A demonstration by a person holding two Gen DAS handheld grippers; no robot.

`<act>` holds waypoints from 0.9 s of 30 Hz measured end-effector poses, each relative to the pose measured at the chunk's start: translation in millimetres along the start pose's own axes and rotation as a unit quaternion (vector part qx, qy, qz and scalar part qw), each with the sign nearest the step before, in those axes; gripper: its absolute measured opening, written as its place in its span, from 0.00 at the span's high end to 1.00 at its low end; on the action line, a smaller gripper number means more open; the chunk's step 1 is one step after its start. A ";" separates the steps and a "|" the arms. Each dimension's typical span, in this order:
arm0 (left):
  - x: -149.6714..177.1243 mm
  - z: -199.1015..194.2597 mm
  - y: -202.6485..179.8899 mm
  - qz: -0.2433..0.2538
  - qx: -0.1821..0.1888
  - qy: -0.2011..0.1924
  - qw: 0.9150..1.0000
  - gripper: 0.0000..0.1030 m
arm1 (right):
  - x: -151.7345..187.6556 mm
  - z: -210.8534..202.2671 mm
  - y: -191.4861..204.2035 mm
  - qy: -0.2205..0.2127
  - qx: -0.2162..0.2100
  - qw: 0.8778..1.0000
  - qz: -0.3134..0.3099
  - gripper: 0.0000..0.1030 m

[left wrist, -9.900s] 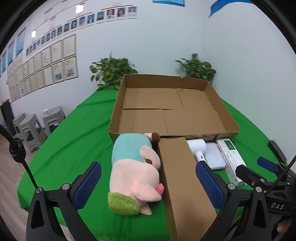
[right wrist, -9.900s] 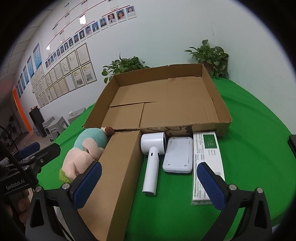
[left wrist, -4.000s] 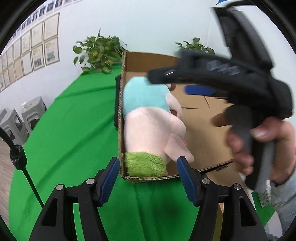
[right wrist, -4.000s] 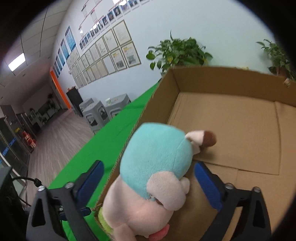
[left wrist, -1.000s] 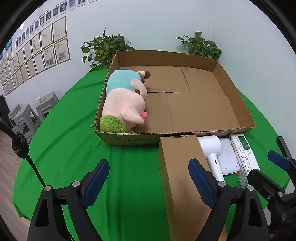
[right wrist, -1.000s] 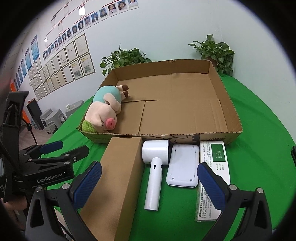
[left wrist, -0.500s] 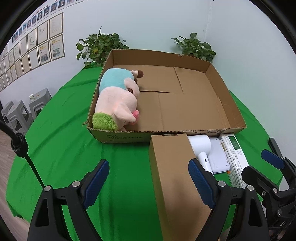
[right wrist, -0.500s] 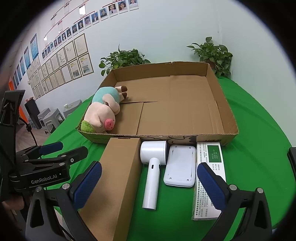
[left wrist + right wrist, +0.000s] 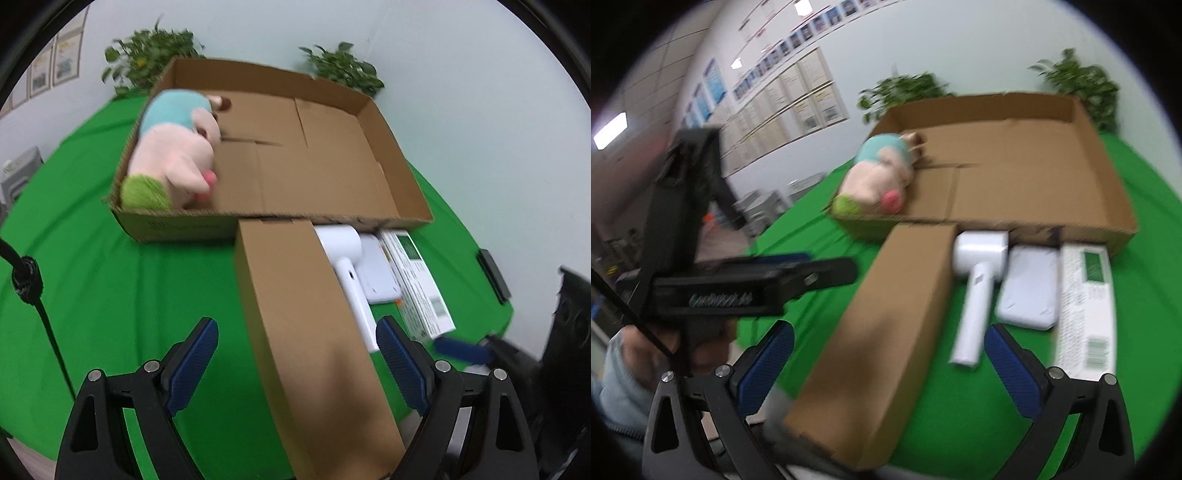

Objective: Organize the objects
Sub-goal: 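Grasp the long brown cardboard box with the left gripper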

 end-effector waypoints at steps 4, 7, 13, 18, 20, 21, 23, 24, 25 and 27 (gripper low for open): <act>8.1 13.7 5.8 -0.022 0.044 0.038 0.998 0.15 | 12.0 15.8 9.0 0.034 -0.012 0.999 0.001 0.00; 14.9 27.6 7.0 -0.028 0.079 0.067 0.994 0.15 | 16.1 30.6 5.5 0.061 0.001 0.998 0.018 0.00; 26.3 48.1 17.1 -0.059 0.110 0.099 0.987 0.17 | 21.5 56.4 -6.6 0.091 0.015 0.994 0.063 0.00; 35.8 60.2 27.8 -0.077 0.130 0.118 0.981 0.20 | 26.3 72.3 0.3 0.117 0.001 0.991 0.059 0.00; 38.9 64.8 29.9 -0.081 0.131 0.121 0.981 0.22 | 28.2 80.3 3.9 0.127 0.011 0.990 0.053 0.00; 40.1 65.1 31.7 -0.084 0.135 0.120 0.980 0.22 | 28.9 83.1 4.3 0.130 0.019 0.990 0.052 0.00; 42.8 66.1 33.7 -0.086 0.145 0.121 0.978 0.22 | 29.6 88.1 3.9 0.135 0.030 0.989 0.052 0.00; 44.1 66.1 33.6 -0.084 0.146 0.120 0.978 0.22 | 30.9 91.5 4.0 0.140 0.040 0.988 0.048 0.00; 45.2 65.6 33.5 -0.083 0.147 0.116 0.979 0.22 | 32.2 94.2 4.9 0.144 0.046 0.987 0.044 0.00; 46.8 64.0 33.5 -0.078 0.149 0.111 0.980 0.23 | 34.4 97.4 10.3 0.145 0.063 0.987 0.028 0.00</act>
Point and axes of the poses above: each gripper's, at about its wrist camera, not at the fingertips, and z roughly the way its jaws point, y to its left, x to its underside, the point moved 1 cm from there along z, roughly the way its jaws point, and after that the axes turned 1 degree about -z, right-handed, at the moved point
